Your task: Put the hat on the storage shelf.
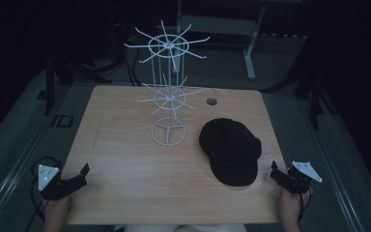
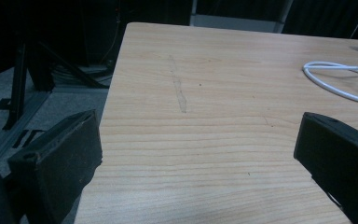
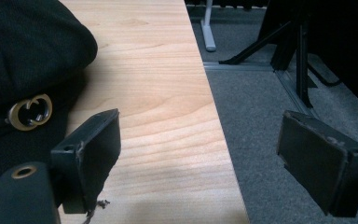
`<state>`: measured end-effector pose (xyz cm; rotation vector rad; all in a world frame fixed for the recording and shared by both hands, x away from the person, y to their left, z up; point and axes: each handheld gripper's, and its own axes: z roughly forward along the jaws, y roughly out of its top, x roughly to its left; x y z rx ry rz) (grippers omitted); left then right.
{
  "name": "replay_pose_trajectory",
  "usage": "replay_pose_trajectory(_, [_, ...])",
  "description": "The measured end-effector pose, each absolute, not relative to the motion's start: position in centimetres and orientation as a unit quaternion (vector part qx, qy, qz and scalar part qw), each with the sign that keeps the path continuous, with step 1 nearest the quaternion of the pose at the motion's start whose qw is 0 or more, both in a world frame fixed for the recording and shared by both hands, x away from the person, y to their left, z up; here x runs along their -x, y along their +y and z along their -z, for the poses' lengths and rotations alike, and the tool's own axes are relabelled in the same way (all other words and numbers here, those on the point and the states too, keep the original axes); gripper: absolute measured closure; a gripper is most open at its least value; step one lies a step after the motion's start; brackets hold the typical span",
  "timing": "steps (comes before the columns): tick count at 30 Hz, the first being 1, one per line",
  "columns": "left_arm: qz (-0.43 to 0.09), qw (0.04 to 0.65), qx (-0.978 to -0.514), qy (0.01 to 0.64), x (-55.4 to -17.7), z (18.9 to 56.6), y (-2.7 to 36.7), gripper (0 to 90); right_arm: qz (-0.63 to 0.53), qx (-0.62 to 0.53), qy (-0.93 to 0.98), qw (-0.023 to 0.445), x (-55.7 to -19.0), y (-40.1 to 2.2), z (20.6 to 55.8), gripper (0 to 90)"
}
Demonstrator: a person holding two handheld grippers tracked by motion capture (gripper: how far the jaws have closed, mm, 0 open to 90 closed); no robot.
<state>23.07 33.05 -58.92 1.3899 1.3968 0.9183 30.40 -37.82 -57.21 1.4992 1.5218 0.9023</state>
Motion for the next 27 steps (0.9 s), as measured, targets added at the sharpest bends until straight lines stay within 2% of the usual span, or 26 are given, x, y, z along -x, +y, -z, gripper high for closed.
replay_pose_trajectory(7, [-0.375, 0.464, -0.567, 0.568, -23.1, 58.9, 33.0, 1.5, -0.35, -0.591, 0.612, 0.391, -30.4, -37.6, 57.2, 13.4])
replay_pose_trajectory(13, [-0.374, 0.462, -0.569, 0.568, -23.1, 58.9, 33.0, 1.4, -0.357, -0.605, 0.64, 0.311, -30.7, -37.2, 56.2, 10.8])
replay_pose_trajectory(27, [-0.374, 0.463, -0.567, 0.569, -23.1, 58.9, 33.0, 1.5, -0.398, -0.566, 0.638, 0.337, -30.9, -34.9, 50.0, 12.8])
